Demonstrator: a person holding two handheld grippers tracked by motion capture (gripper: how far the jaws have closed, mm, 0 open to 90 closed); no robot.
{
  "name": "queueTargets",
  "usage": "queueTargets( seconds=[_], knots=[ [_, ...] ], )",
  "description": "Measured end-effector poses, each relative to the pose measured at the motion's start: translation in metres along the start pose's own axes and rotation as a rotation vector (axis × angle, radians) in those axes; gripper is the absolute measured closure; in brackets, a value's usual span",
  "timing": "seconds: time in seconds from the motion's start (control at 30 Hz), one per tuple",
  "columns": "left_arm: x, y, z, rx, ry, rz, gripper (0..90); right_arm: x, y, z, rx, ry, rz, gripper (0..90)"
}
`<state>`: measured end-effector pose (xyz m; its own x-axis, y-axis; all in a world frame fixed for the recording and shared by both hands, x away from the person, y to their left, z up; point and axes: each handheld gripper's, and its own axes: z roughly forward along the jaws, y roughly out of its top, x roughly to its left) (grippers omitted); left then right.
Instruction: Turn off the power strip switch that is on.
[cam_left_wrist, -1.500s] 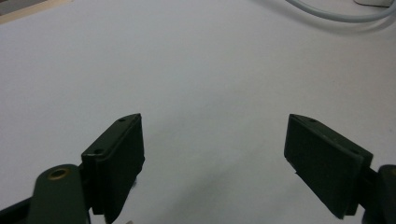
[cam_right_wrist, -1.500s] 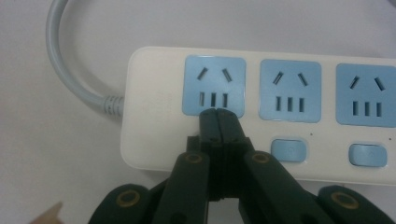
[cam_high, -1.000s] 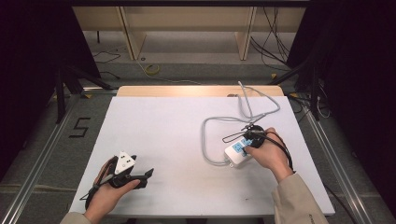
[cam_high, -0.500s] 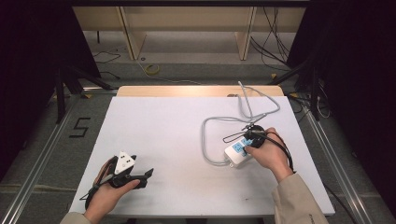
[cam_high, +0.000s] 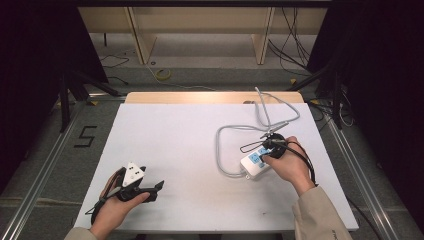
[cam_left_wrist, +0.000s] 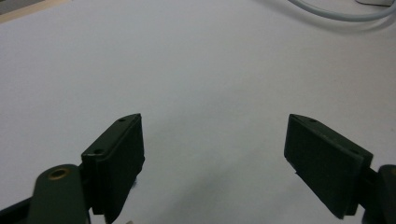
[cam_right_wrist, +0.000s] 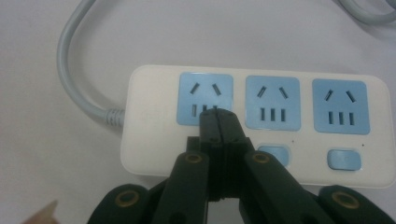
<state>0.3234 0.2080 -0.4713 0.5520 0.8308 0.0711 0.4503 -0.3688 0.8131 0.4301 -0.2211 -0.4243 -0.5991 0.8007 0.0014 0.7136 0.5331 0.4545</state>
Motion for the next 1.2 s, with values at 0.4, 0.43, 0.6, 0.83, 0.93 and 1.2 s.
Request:
queueTargets(
  seconds=[0.4,0.43,0.6,0.83,0.93,1.2],
  knots=[
    [0.000,0.000,0.000,-0.001,-0.001,-0.001,20.1,0.005,-0.001,-0.004,-0.127,0.032,-0.021,88.7],
    [0.000,0.000,0.000,0.000,-0.001,0.000,20.1,0.005,-0.002,-0.004,-0.144,0.028,-0.024,88.4],
    [0.000,0.000,0.000,0.000,-0.002,0.000,20.1,0.006,-0.005,-0.005,-0.217,0.058,-0.023,88.5],
    [-0.001,0.000,0.000,0.000,-0.004,-0.003,20.1,0.010,-0.008,-0.008,-0.289,0.077,-0.042,85.3],
    [-0.001,-0.001,0.000,-0.001,-0.003,-0.002,20.1,0.013,-0.008,-0.009,-0.312,0.086,-0.052,82.7],
    [-0.001,0.000,0.000,0.000,-0.004,0.001,20.1,0.022,-0.012,-0.009,-0.373,0.118,-0.071,73.1]
  ],
)
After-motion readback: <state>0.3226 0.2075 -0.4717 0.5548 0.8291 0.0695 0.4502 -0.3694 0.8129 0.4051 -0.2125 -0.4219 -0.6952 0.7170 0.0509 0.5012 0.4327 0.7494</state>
